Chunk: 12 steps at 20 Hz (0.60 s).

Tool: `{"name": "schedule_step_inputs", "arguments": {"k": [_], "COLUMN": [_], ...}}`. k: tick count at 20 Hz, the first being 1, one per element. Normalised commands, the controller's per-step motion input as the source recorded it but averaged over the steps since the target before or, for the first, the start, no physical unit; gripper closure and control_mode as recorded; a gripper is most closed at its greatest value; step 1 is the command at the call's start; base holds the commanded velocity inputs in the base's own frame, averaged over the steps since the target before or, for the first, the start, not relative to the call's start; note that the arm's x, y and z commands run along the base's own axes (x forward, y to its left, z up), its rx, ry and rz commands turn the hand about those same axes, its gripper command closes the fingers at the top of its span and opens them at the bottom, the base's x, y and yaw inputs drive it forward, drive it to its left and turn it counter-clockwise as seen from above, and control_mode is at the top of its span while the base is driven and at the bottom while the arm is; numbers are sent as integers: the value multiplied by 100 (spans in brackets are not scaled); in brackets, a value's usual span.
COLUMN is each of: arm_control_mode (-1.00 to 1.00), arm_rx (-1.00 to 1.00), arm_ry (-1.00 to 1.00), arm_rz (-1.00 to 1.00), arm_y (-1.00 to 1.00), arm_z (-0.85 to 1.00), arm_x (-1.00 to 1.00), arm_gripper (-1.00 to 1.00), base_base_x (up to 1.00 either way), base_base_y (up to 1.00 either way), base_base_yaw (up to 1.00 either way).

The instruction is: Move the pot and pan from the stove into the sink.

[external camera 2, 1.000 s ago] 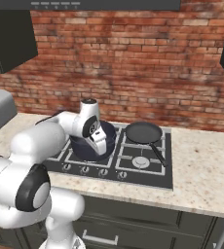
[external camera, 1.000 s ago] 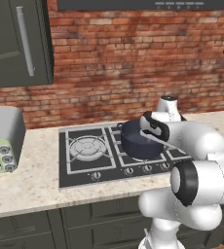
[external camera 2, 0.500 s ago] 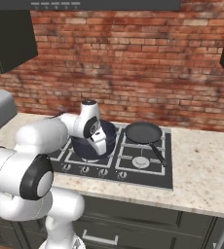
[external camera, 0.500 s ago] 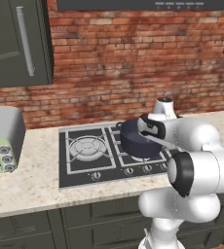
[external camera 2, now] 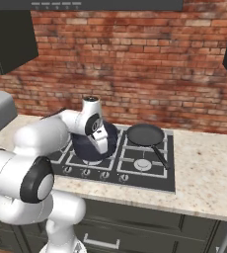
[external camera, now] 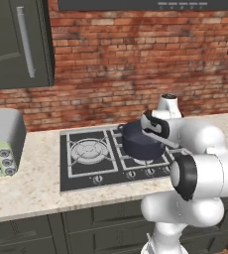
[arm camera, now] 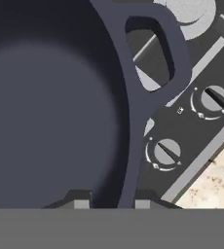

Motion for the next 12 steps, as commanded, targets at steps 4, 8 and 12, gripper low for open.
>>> {"name": "schedule_step_inputs", "arguments": {"k": [4, 8, 12], "arm_control_mode": [-100, -100, -100], "arm_rx": [7, 5, 2], "arm_ry": [6, 1, 0], "arm_rz": [-2, 0, 2], "arm_y": [-8, -3, 0], "arm_z": [85, 88, 82], "arm_x": [-15, -45, -58], "arm_gripper": [100, 100, 100], "base_base_x": [0, 0, 0], "base_base_y": [0, 0, 0], "base_base_yaw": [0, 0, 0]}}
